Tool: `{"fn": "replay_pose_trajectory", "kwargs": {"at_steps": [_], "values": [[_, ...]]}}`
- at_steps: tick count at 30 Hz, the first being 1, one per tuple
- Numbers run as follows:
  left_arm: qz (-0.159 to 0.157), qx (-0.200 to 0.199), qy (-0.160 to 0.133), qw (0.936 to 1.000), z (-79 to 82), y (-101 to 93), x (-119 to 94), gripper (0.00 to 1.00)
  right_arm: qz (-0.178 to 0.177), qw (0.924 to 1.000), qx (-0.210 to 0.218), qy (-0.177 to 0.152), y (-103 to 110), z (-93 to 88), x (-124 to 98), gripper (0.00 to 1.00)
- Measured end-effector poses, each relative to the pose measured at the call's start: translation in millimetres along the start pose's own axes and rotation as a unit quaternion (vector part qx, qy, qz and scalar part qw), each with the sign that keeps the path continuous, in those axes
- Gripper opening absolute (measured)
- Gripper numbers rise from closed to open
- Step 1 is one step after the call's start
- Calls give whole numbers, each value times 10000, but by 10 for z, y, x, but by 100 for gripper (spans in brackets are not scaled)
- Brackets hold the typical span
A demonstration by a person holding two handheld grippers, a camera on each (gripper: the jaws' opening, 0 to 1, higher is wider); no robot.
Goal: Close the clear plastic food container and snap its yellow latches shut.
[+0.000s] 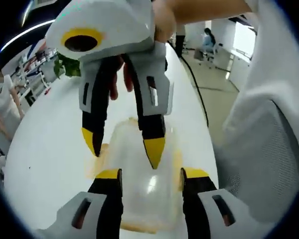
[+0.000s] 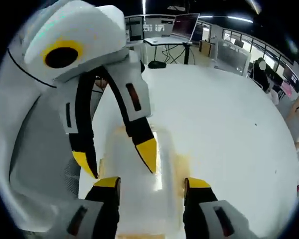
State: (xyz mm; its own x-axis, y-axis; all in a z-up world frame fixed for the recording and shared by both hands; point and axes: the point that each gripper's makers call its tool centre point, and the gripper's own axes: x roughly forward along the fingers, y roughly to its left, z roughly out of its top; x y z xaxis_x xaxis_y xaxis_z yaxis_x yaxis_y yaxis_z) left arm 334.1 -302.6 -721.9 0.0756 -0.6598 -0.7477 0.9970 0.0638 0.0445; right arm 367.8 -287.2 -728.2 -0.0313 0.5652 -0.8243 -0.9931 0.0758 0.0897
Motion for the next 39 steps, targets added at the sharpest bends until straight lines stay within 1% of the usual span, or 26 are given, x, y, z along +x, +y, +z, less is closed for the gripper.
{"fn": "replay_pose_trajectory", "kwargs": {"at_steps": [2,3,4,5,8,10,11,15,17,19,22,24,27,28,32,33,35,39], "values": [[-8,16,35,10000,-1,-5,37,50,170,9997,-104,119,33,-9,30,53],[6,122,19,9999,8,-9,43,51,152,9993,-223,260,19,-30,37,53],[20,118,49,9999,-1,-9,49,51,190,9995,-136,197,22,5,43,53],[23,277,78,9996,-1,-11,59,52,216,9994,-146,240,14,1,47,53],[58,481,150,9987,-5,-5,80,52,319,9989,-97,320,-10,-12,59,54],[109,806,282,9963,-27,9,86,53,372,9987,41,359,-30,-31,62,54],[150,904,310,9953,-32,2,98,53,376,9986,67,369,-29,-34,58,54],[139,923,299,9952,-28,-5,102,52,401,9983,48,411,-16,-40,62,55],[122,1234,370,9916,-41,-23,107,50,415,9981,34,463,-10,-39,64,54],[122,1317,365,9905,-34,-53,122,48,433,9975,48,553,-16,-36,76,54],[185,1358,433,9896,-30,-58,132,47,467,9970,46,622,-18,-45,77,55],[185,1318,446,9901,-33,-47,127,47,548,9965,85,629,-26,-54,85,55],[219,1381,493,9889,-38,-49,133,47,631,9958,182,645,-30,-64,96,55],[238,1348,498,9893,-35,-50,130,47,720,9950,228,660,1,-64,103,55],[282,1307,533,9896,-39,-42,130,47,715,9948,254,680,7,-59,98,54],[289,1317,542,9894,-38,-42,130,47,726,9943,248,737,8,-57,103,53],[360,1458,612,9868,-47,-51,140,46,759,9921,338,936,10,-67,112,53],[440,1415,629,9870,-56,-36,131,46,798,9899,416,1093,9,-74,122,52]]}}
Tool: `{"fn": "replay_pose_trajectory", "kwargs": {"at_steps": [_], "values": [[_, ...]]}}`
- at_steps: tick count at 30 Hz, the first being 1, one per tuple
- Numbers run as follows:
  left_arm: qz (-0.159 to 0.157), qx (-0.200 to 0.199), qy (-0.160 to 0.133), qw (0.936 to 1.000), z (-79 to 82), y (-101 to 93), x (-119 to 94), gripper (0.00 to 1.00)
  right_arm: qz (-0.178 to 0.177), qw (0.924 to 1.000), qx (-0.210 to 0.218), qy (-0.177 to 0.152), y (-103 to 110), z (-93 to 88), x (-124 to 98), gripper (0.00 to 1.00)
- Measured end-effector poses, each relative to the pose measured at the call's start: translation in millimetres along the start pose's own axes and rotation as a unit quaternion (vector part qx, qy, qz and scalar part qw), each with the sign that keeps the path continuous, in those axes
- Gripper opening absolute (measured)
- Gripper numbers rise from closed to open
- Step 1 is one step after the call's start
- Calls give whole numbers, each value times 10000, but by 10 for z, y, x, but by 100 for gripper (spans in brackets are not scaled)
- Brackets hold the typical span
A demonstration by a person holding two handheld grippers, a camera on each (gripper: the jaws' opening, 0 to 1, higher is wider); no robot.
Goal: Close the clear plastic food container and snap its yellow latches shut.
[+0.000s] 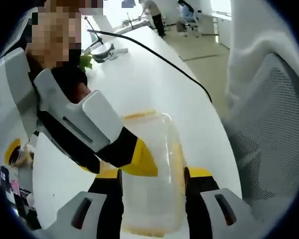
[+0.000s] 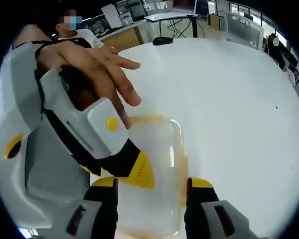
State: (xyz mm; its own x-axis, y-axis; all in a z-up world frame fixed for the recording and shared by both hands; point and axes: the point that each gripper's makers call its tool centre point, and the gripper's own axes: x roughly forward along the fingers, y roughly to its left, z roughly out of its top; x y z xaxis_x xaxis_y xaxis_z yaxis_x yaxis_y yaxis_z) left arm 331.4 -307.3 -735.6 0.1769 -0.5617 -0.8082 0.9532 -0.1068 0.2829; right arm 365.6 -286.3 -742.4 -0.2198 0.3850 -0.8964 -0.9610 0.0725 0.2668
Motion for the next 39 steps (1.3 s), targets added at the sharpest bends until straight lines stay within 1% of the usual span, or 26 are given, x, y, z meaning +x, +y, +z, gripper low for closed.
{"fn": "replay_pose_trajectory", "kwargs": {"at_steps": [1,3,4,5,6,8,9,10,11,12,14,17,22,23,25,26,28,34,35,36,37,39], "values": [[15,-35,2,10000,-7,4,1,46,-12,10000,47,25,2,-8,3,52],[57,113,36,9999,-11,-15,5,46,17,9999,128,-1,8,-12,6,52],[106,207,87,9997,-16,-25,0,46,56,9997,216,-14,16,-16,9,51],[103,216,175,9996,-48,-67,-10,45,55,9997,225,31,10,-22,10,50],[210,242,114,9994,-26,-57,-14,44,62,9997,245,63,5,-15,16,50],[234,-121,-26,9996,-49,-35,-43,42,48,9997,193,161,6,-9,24,49],[255,90,-30,9996,-53,-42,-39,41,66,9987,486,149,0,-15,19,47],[222,49,2,9997,-50,-50,-52,40,89,9979,532,369,13,-96,0,46],[213,57,67,9997,-58,-42,-55,41,118,9989,432,147,-10,-38,30,46],[157,52,64,9998,-58,-29,-64,41,170,9990,402,106,-6,-48,24,46],[86,-38,12,10000,-61,-23,-59,41,101,9990,411,155,10,-33,25,45],[97,-33,21,9999,-55,-44,-42,41,26,9992,352,171,15,-20,25,46],[28,-63,21,10000,-53,-35,-42,42,14,9996,290,52,-1,-11,12,47],[27,-108,10,9999,-39,-41,-38,42,31,9998,201,10,2,-1,15,47],[-7,-165,-9,9999,-33,-24,-51,42,61,9997,216,-6,-6,-1,10,47],[-33,-276,-18,9996,-26,-14,-50,42,63,9998,184,5,-7,3,11,47],[-30,-277,-1,9996,-26,-8,-48,42,73,9999,121,-17,-5,14,6,47],[-31,-291,-23,9996,-23,-22,-51,43,13,9997,143,-185,-5,24,-9,48],[-7,-389,-37,9992,-12,-16,-51,43,-1,9997,134,-200,-5,34,-10,48],[22,-667,-105,9977,12,-10,-50,43,-30,9997,123,-216,-2,34,-17,48],[-1,-615,-95,9981,9,-2,-56,43,-64,9997,102,-212,3,47,-13,48],[-25,-634,-118,9979,5,1,-62,43,-192,9996,-80,-207,6,60,-30,48]]}}
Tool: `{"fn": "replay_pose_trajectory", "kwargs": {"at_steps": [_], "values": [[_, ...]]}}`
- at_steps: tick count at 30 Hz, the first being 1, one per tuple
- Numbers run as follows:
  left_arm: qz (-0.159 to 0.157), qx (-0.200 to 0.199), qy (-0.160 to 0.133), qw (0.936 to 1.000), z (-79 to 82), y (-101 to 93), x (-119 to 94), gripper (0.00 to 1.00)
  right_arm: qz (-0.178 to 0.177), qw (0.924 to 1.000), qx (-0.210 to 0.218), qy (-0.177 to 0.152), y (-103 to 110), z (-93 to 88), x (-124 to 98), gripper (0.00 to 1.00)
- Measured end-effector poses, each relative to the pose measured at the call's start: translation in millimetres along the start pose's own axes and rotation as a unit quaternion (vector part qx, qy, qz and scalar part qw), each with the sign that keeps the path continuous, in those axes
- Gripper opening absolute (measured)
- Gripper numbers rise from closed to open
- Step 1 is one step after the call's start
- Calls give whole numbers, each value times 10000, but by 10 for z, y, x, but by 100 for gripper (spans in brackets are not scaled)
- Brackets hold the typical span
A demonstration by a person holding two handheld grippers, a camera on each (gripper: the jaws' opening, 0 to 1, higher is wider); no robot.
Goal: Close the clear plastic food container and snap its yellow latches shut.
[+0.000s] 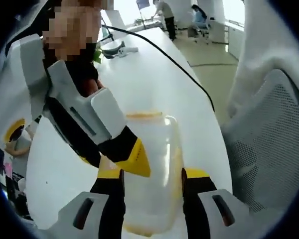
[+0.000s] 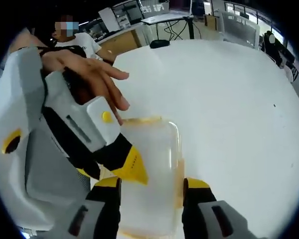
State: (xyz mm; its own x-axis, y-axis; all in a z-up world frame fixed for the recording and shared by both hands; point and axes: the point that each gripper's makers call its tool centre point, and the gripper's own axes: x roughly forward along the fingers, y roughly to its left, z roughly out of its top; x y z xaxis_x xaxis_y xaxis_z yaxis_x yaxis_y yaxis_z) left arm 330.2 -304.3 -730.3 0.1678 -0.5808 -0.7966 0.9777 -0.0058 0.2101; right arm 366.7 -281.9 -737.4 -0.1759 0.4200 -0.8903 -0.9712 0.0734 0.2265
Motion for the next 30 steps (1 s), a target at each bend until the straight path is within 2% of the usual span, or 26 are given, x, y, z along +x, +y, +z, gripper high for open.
{"fn": "replay_pose_trajectory", "kwargs": {"at_steps": [4,9,12,14,20,23,26,29,30], "values": [[-48,-7,-12,10000,-1,-9,-4,43,-228,9994,-251,-46,14,21,-19,47],[-138,-238,10,9996,19,0,-21,43,-437,9980,-439,-146,35,9,-44,48],[-178,-362,-37,9992,24,-4,-51,44,-577,9967,-481,-293,43,20,-84,52],[-214,-553,-159,9981,53,6,-102,46,-631,9963,-455,-374,59,6,-136,51],[-230,-588,-197,9978,15,64,-214,54,-883,9931,-299,-714,80,-19,-292,52],[-231,-672,-259,9971,2,101,-276,58,-966,9916,-332,-787,154,-59,-336,57],[-264,-661,-300,9970,-11,106,-339,70,-1002,9907,-285,-878,221,-104,-356,64],[-208,-691,-271,9970,-79,159,-400,82,-965,9907,-251,-925,300,-150,-327,75],[-236,-706,-297,9968,-92,163,-416,87,-1015,9905,-236,-896,312,-173,-316,83]]}}
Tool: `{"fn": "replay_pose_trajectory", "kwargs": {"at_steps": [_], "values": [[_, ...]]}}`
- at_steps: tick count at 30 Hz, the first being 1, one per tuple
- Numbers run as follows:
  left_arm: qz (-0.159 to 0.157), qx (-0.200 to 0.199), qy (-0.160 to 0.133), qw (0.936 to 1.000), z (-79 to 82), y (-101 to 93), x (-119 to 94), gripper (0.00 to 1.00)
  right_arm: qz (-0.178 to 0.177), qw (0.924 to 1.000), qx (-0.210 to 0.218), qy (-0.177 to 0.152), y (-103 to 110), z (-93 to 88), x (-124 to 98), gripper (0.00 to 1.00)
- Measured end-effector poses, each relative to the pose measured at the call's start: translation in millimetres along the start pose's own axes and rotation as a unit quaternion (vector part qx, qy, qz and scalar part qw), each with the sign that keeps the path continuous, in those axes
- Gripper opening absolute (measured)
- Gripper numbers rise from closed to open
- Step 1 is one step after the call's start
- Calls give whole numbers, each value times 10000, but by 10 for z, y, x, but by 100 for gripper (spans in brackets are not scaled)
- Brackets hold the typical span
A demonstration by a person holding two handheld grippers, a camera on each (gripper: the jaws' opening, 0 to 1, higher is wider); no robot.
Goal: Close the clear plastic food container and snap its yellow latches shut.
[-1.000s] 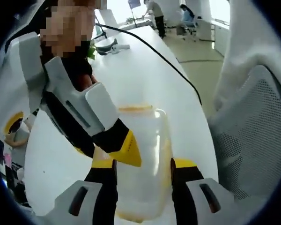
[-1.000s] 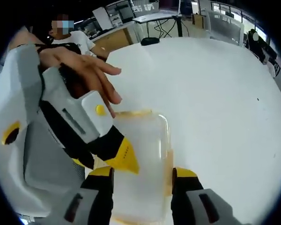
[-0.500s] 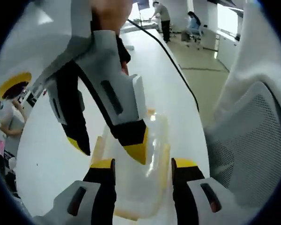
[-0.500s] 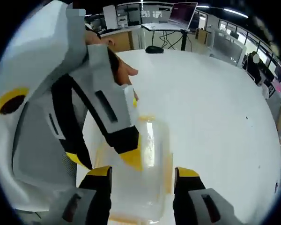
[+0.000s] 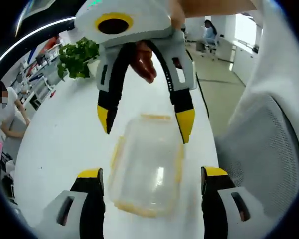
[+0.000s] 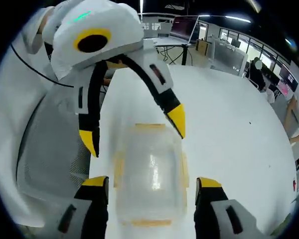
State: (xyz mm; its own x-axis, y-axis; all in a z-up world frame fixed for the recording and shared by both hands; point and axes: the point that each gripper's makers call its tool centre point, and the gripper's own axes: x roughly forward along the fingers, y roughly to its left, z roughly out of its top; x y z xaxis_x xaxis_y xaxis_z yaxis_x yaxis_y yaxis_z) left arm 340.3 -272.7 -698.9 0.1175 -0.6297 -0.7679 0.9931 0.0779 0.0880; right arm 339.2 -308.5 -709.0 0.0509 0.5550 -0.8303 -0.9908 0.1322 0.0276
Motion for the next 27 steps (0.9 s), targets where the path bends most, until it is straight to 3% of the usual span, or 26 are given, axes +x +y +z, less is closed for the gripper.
{"fn": "replay_pose_trajectory", "kwargs": {"at_steps": [3,7,11,14,19,27], "values": [[-105,-81,45,9999,-73,-1,-6,99,6,10000,-8,75,74,-81,24,92],[-225,141,142,9995,-180,27,-4,99,-65,9999,-125,-12,97,-131,45,96],[-242,151,268,9992,-301,154,32,94,-157,9990,-388,130,81,-255,90,92],[-283,160,258,9991,-345,199,63,92,-209,9991,-290,238,56,-350,125,91],[-615,620,441,9952,-457,126,142,86,-277,9994,-112,171,-11,-426,149,87],[-639,786,578,9932,-511,94,271,82,-437,9985,-185,283,-29,-492,218,78]]}}
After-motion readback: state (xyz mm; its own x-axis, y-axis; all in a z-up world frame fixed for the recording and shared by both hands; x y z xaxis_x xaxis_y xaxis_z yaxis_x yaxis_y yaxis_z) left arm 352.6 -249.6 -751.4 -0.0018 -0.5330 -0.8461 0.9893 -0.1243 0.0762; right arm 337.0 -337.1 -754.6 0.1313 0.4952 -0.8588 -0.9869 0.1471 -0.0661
